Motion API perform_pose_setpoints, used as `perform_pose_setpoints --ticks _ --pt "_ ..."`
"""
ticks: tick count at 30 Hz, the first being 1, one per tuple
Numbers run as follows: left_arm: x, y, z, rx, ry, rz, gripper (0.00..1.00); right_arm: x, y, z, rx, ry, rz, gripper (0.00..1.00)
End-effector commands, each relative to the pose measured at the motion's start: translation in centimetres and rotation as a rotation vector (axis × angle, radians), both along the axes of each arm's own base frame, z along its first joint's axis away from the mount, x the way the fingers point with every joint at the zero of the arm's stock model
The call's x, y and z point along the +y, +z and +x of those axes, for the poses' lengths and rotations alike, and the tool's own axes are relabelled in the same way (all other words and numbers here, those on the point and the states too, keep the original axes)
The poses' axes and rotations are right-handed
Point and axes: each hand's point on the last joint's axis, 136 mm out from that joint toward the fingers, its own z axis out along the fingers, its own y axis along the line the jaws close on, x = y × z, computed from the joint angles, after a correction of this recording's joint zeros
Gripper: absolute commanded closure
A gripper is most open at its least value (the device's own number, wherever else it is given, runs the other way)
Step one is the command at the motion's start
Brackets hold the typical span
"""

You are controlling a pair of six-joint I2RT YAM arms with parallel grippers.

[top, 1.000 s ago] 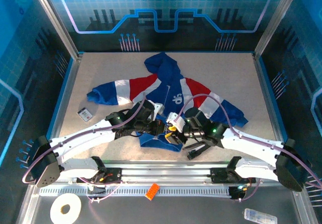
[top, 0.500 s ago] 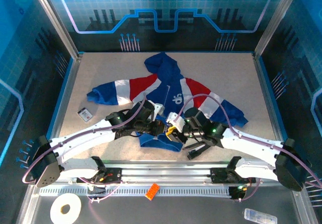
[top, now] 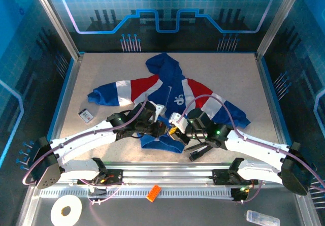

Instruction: Zip up the jacket

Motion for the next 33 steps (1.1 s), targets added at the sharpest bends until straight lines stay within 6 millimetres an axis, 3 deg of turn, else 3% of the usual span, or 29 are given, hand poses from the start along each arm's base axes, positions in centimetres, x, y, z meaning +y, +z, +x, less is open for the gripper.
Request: perform_pose_setpoints --ticks 1,8,17,27,33 --pt "0.1 0.3 -0.3 -0.008 -0.023 0.005 1.00 -0.3 -0.2 0.5 -0.007 -0.018 -0.012 0.88" --pt "0.4 0.4 -0.2 -0.008 -0.004 0.011 1.00 0.1 0.2 0.4 0.011 -0.020 0.016 0.74" --pt "0.5 1.2 0.0 -0.010 0.008 0.023 1.00 -1.1 1.4 -0.3 -0.007 -0.051 0.071 0.68" --pt "-0.4 2.0 0.5 -0.013 0.019 0.043 1.00 -2.1 0.5 -1.0 -0.024 -0.061 0.100 0.57" --pt "-1.0 2.6 0.5 -0.026 0.004 0.056 1.00 -1.9 0.5 -0.9 -0.037 -0.049 0.092 0.55"
